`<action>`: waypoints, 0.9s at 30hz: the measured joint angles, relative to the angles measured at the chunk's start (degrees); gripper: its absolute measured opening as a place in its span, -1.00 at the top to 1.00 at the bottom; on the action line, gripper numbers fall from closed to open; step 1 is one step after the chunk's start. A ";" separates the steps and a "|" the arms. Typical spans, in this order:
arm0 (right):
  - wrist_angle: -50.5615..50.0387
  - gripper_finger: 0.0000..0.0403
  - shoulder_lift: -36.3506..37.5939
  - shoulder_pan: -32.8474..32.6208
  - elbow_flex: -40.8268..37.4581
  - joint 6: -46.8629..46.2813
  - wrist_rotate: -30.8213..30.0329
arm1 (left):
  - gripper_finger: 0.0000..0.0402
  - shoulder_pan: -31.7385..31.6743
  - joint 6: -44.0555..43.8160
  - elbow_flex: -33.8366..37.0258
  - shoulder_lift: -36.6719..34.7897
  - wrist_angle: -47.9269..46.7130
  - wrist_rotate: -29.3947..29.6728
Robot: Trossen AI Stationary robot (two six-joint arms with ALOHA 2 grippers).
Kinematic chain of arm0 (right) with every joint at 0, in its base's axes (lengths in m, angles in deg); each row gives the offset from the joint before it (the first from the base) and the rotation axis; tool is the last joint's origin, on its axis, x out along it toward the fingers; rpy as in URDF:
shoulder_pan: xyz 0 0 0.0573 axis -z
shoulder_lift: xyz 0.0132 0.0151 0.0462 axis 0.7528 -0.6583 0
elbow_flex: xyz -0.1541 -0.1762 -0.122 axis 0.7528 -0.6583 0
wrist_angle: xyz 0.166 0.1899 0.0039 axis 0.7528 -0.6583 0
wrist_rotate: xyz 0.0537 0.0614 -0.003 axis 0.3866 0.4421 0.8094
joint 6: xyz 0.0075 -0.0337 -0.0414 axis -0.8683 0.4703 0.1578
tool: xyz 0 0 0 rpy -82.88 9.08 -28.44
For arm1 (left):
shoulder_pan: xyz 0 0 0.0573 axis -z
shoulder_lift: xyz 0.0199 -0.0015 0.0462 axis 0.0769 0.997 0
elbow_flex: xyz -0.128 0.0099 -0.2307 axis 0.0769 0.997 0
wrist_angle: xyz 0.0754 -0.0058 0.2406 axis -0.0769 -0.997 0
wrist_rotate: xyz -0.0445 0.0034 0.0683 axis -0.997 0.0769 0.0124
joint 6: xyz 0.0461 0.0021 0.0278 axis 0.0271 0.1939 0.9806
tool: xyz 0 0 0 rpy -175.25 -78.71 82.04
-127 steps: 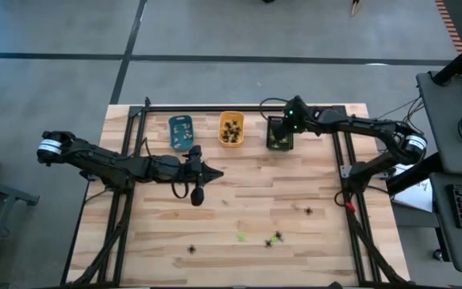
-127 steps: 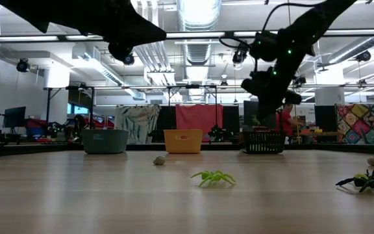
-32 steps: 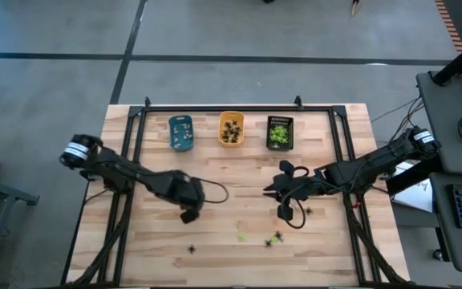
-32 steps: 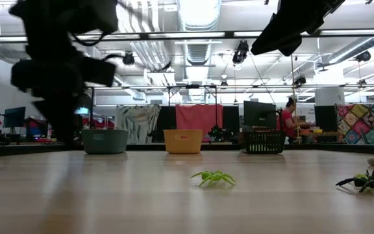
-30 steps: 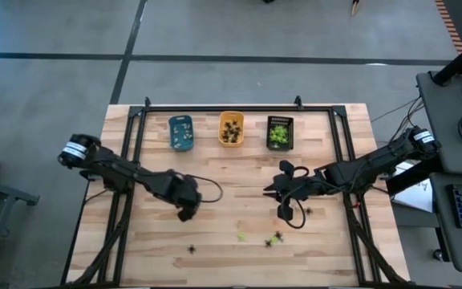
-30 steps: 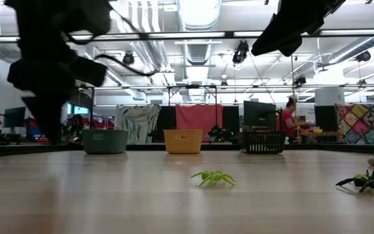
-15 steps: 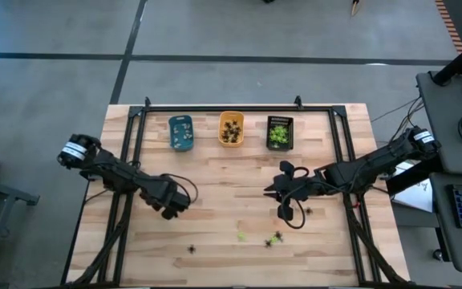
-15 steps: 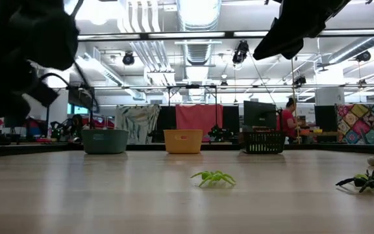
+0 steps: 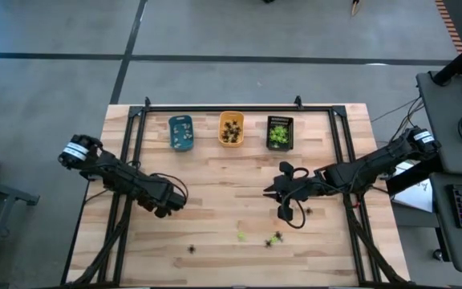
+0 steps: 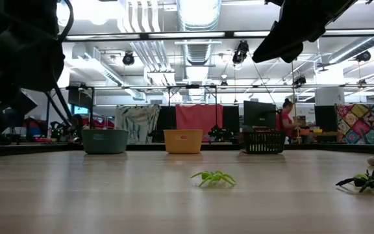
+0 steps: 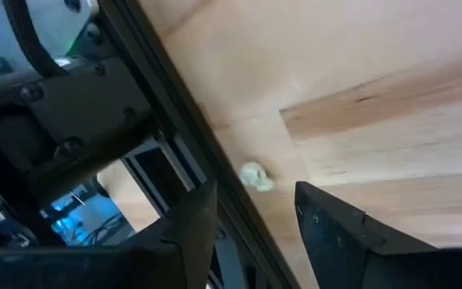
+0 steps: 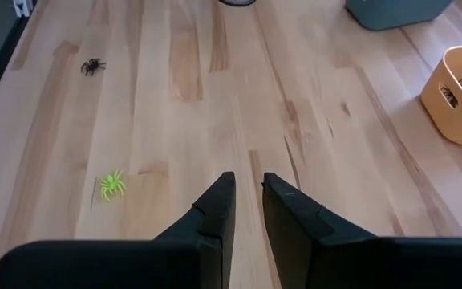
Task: Sort Halloween decoration
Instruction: Put the white skull toy into the blue bin
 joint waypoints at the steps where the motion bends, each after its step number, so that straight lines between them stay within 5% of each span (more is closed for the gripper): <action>1: 0.12 0.72 0.00 0.00 0.00 0.02 0.01 | 0.25 0.00 -0.87 0.04 0.10 0.05 -0.77; 8: 0.09 0.72 0.00 0.00 -0.02 0.36 0.00 | 0.42 0.02 -6.04 0.17 2.97 0.33 -1.69; 16: 0.08 0.72 0.00 0.00 -0.04 0.71 0.00 | 0.96 0.02 -10.60 0.10 10.52 0.17 -0.91; 27: 0.01 0.72 0.00 0.00 -0.07 0.97 0.02 | 0.99 0.43 -14.00 -0.16 15.08 -0.48 -1.88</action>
